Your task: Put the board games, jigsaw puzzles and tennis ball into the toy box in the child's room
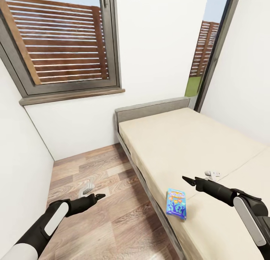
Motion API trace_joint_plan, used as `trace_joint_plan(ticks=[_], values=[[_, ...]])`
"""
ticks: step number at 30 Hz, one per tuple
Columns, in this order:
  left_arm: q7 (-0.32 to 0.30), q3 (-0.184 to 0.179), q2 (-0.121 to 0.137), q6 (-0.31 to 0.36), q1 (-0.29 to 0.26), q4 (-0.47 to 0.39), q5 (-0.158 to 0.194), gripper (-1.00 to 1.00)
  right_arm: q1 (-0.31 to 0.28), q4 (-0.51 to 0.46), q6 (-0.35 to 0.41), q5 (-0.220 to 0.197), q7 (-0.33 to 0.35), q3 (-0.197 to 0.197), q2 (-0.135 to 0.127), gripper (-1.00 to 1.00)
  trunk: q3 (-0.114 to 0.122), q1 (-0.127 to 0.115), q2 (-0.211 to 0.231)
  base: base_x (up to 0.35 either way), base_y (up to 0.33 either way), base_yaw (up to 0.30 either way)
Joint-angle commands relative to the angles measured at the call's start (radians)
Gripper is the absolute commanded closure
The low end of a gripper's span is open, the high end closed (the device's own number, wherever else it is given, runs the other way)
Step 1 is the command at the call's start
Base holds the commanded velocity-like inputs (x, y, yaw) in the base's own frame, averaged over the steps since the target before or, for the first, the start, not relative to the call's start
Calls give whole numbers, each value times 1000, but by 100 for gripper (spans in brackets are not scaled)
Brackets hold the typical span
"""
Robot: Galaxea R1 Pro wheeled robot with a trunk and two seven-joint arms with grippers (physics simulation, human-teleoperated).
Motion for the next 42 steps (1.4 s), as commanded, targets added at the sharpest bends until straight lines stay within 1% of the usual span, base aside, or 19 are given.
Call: trace_joint_plan(ticks=[1, 7, 11, 16, 17, 21, 26, 30, 32, 33, 35, 36, 39, 40, 41, 42], values=[[-1, -2, 1, 2, -1, 4, 2, -100, -1, -1, 7, -4, 2, -1, 0, -100, -1, 0, 0, -1, 0, -21], [-1, -4, -1, 2, -1, 35, 3, -100, -1, -1, 8, -4, 2, -1, 0, -100, 1, 0, 0, -1, 0, -20], [0, -3, -16, 2, -1, 69, 4, -100, -1, -1, 8, -5, 2, -1, 0, -100, 2, 0, 0, 0, 0, -7], [0, -3, -20, 2, -1, 87, 4, -100, -1, -1, 8, -4, 2, -1, 0, -100, 2, 0, 0, 0, 0, -3], [0, -3, -29, 3, -1, 100, 4, -100, -1, -1, 8, -4, 2, -1, 0, -100, 2, 0, 0, 0, 0, -1], [0, -2, -45, 4, -1, 136, 5, -100, -1, -1, 9, -4, 2, -2, 0, -100, 2, 0, 0, 0, 0, 0], [-2, -2, -51, 6, -1, 177, 5, -100, -1, -1, 9, -5, 2, -2, 0, -100, 2, 0, 0, 0, 0, 0], [-12, -2, -52, 7, -1, 186, 6, -100, -1, -1, 9, -5, 2, -2, 0, -100, 2, 0, 0, 0, 0, -15], [-46, -2, -52, 7, -1, 192, 9, -100, -1, -1, 9, -5, 2, -2, 0, -100, 2, 0, 0, 0, 0, -81], [-46, -2, -52, 7, -1, 192, 9, -100, -1, -1, 9, -5, 2, -2, 0, -100, 2, 0, 0, 0, 0, -101], [-111, -1, -52, 6, -1, 197, 13, -100, -1, -1, 9, -5, 2, -2, 0, -100, 2, 0, 0, 0, 0, -151], [-111, -1, -52, 6, -1, 197, 13, -100, -1, -1, 9, -5, 2, -2, 0, -100, 2, 0, 0, 0, 0, -165], [-243, 0, -51, 4, -1, 202, 14, -100, -1, -1, 10, -5, 2, -2, 0, -100, 2, 0, 0, 0, 0, -173], [-243, 0, -51, 4, -1, 202, 14, -100, -1, -1, 10, -5, 2, -2, 0, -100, 2, 0, 0, 0, 0, -156], [-284, 0, -51, 4, -1, 203, 14, -100, -1, -1, 10, -5, 2, -2, 0, -100, 2, 0, 0, 0, 0, -125], [-350, 2, -49, 3, -1, 204, 15, -100, -1, -1, 10, -5, 2, -1, 0, -100, 2, 0, 0, 0, 0, -80]])
